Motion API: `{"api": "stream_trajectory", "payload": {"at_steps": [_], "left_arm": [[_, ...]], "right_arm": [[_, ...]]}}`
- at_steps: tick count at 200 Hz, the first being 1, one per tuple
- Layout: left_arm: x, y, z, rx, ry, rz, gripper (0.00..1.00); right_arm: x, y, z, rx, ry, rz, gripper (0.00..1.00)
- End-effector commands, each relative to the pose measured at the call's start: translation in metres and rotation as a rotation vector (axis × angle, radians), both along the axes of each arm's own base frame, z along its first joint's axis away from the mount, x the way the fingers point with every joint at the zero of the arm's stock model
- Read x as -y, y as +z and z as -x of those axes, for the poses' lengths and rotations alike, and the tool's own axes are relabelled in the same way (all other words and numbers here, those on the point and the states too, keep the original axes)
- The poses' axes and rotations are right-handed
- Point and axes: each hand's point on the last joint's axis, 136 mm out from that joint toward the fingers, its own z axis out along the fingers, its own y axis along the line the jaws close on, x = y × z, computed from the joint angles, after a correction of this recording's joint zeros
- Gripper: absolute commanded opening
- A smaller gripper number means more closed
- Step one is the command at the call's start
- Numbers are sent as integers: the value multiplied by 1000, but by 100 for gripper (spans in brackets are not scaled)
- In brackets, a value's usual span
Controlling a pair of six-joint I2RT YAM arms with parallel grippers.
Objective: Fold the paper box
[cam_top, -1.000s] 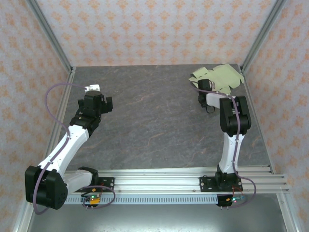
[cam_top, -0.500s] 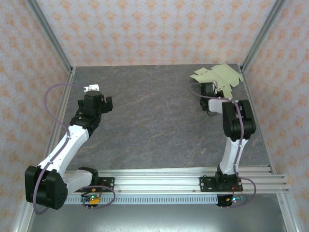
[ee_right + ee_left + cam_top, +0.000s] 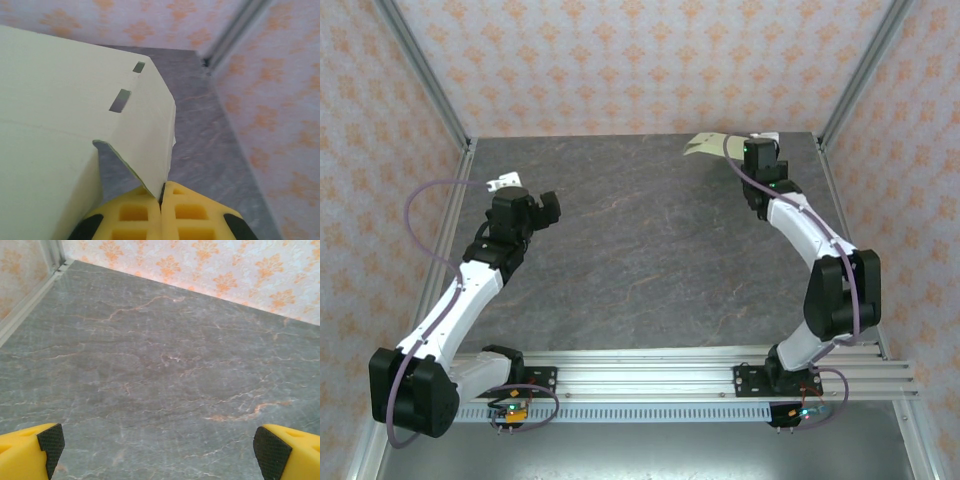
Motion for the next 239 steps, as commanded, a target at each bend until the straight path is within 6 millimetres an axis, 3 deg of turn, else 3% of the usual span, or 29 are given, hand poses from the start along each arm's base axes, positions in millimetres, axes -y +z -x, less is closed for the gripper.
{"api": "stream_trajectory", "payload": {"at_steps": [1,14,40,74,102,124,152,196,239], "left_arm": [[15,26,-16,97,-43,46,100],[33,33,-19,147,-147,23,100],[92,44,-16,215,-479,-35,100],[126,52,-9,315,-692,-68,100],[155,49,11,339,-903,-283,100],[158,47,14,316,-957,-377,100],[148,52,1,316,-903,-482,100],[145,69,-9,385,-848,-498,100],[149,70,-14,375,-883,-545,97]], "right_arm": [[-49,-10,21,-140,120,-214,0],[-68,-6,28,-188,179,-273,0],[-103,7,51,-283,300,-419,0],[-138,22,73,-358,397,-632,0],[-164,29,85,-421,501,-759,0],[-175,33,97,-462,583,-789,0],[-174,30,107,-482,624,-765,0],[-171,17,121,-533,652,-728,0],[-172,5,131,-560,689,-701,0]]}}
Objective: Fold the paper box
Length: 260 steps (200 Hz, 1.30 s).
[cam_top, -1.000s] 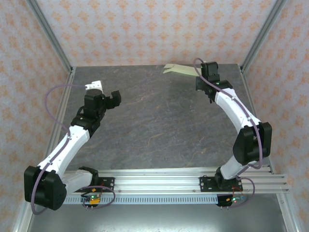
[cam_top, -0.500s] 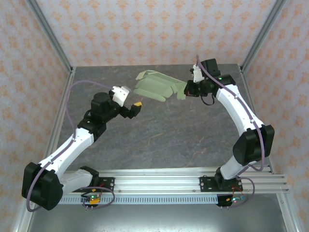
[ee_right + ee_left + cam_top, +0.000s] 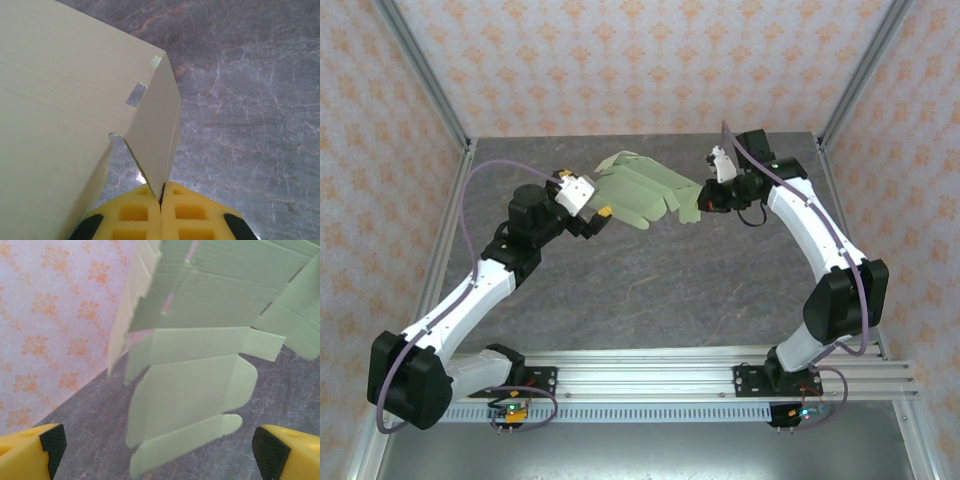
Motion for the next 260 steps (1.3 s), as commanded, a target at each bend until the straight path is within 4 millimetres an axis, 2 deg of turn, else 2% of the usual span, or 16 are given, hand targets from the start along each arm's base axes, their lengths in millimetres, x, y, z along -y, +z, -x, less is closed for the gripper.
{"api": "stream_trajectory", "payload": {"at_steps": [1,28,43,72,110,141,174,188,214,219,226,250,260], "left_arm": [[-1,22,-9,75,5,-28,97],[3,34,-10,117,-10,-12,97],[4,33,-13,120,-15,-32,93],[10,24,-17,90,-49,-63,84],[17,29,-22,101,-87,-72,69],[23,28,-25,76,-133,-123,49],[27,34,-30,87,-144,-121,46],[27,35,-32,88,-141,-126,36],[31,31,-29,44,-179,-144,5],[32,29,-28,31,-184,-146,0],[32,27,-27,15,-188,-143,0],[32,34,-22,-12,-178,-86,0],[29,35,-21,-42,-141,-48,0]], "right_arm": [[-1,4,13,21,57,10,0],[-3,-6,20,2,77,31,0],[-4,-7,22,-5,89,38,0],[-7,-9,23,-14,105,32,0],[-9,-12,25,-23,133,45,0],[-11,-12,29,-27,147,39,0],[-12,-13,33,-36,158,32,0],[-12,-13,33,-33,162,30,0],[-13,-13,33,-35,157,23,0],[-13,-11,33,-30,157,20,2],[-13,-10,33,-25,158,19,7],[-14,4,28,55,136,-2,38],[-11,12,23,110,104,3,46]]}}
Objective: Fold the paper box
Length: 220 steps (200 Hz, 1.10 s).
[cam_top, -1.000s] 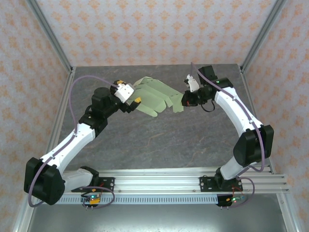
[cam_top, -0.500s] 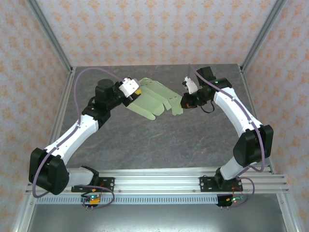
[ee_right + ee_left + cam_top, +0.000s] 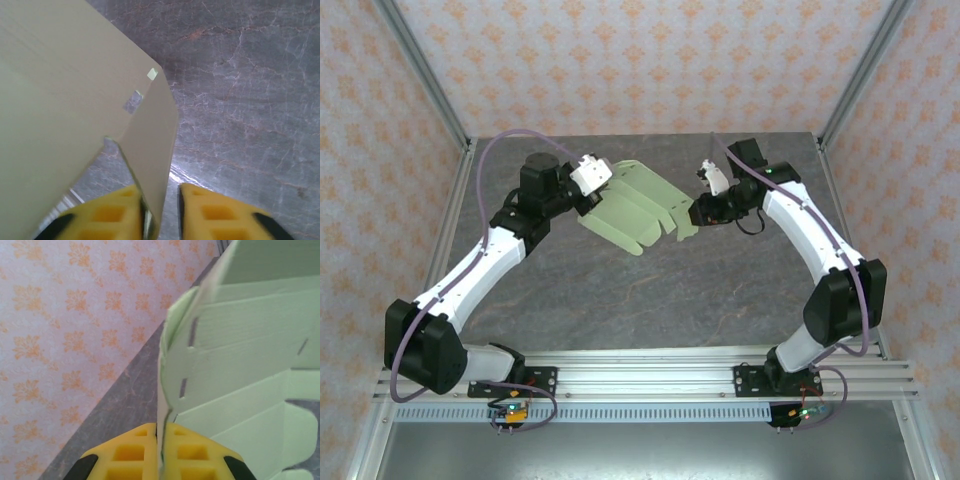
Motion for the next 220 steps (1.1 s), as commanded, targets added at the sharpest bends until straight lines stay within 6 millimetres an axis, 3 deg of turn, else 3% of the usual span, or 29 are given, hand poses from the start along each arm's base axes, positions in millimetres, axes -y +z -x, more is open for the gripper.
{"api": "stream_trajectory", "payload": {"at_steps": [1,28,51,75,95,144,184,205,220], "left_arm": [[1,16,8,-53,16,83,0],[-22,9,0,-199,223,205,0],[-23,3,5,-343,261,313,0],[-23,0,4,-501,311,453,0],[-22,-10,0,-672,380,556,0],[-17,-76,-1,-1072,601,720,0],[-10,-95,3,-1148,602,767,0],[-7,-106,5,-1187,609,796,0],[-3,-115,7,-1225,608,824,0]], "right_arm": [[0,27,-5,138,-27,-31,47],[17,59,-20,323,-167,-25,54],[38,88,-28,491,-300,-16,60],[46,115,-21,632,-314,-34,63],[43,122,-10,703,-251,-47,64],[36,111,3,658,-203,-76,63],[22,96,14,602,-115,-122,63],[26,88,-3,553,-240,-155,63],[16,74,-6,488,-242,-163,64]]}}
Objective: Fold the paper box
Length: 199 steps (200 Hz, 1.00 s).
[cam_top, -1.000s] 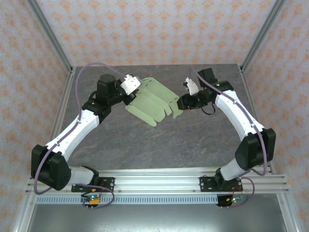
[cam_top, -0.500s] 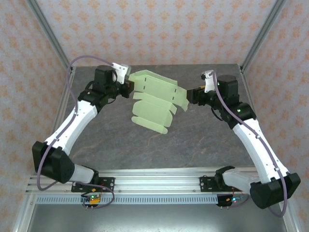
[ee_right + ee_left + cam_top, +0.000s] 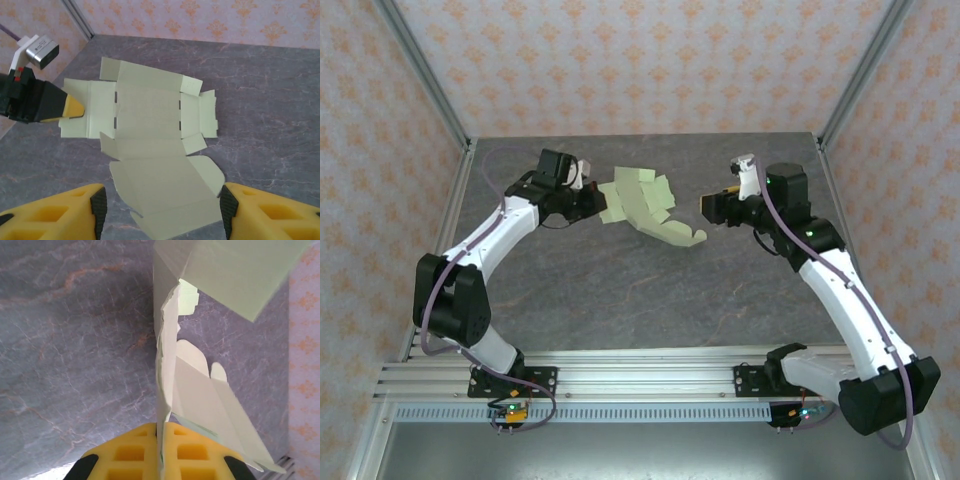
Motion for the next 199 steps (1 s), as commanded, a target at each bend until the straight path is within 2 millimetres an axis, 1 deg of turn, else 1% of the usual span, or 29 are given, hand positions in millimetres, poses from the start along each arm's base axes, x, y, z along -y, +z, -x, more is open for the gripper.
{"api": "stream_trajectory", "payload": {"at_steps": [1,8,12,23,43,54,69,85,110,124,140,153,165,175,191,199], "left_arm": [[5,-5,3,-49,29,91,0],[6,-8,4,-60,27,94,0],[6,-10,5,-66,26,91,0],[5,-16,6,-76,20,80,0],[7,-25,7,-76,1,84,0],[10,-29,7,-55,-29,82,0],[5,-39,8,-48,-41,37,0],[7,-50,10,-55,-59,30,0],[9,-71,13,-49,-111,19,0],[10,-78,15,-26,-155,-3,0],[2,-85,15,47,-180,-87,0],[-2,-80,11,180,-179,-139,0],[-4,-75,7,279,-151,-146,0],[-3,-68,3,353,-129,-139,0],[3,-62,1,452,-122,-145,0],[7,-61,2,494,-136,-167,0]], "right_arm": [[-15,-17,-10,-78,-14,-61,64],[-23,-22,-8,-85,2,-34,64],[-30,-32,-9,-107,14,-11,64],[-48,-47,-5,-133,62,32,64],[-76,-71,2,-221,151,46,64],[-85,-87,5,-267,175,60,63],[-92,-106,7,-308,176,90,63],[-99,-115,6,-345,154,73,63],[-117,-116,0,-404,124,-18,62],[-114,-124,-9,-442,36,-36,61],[-94,-137,-27,-469,-157,-10,61],[-74,-139,-40,-531,-360,-56,62],[-61,-139,-44,-622,-531,-140,63],[-62,-135,-45,-694,-622,-252,63],[-76,-127,-48,-796,-690,-461,64],[-80,-126,-49,-847,-730,-551,67]]}}
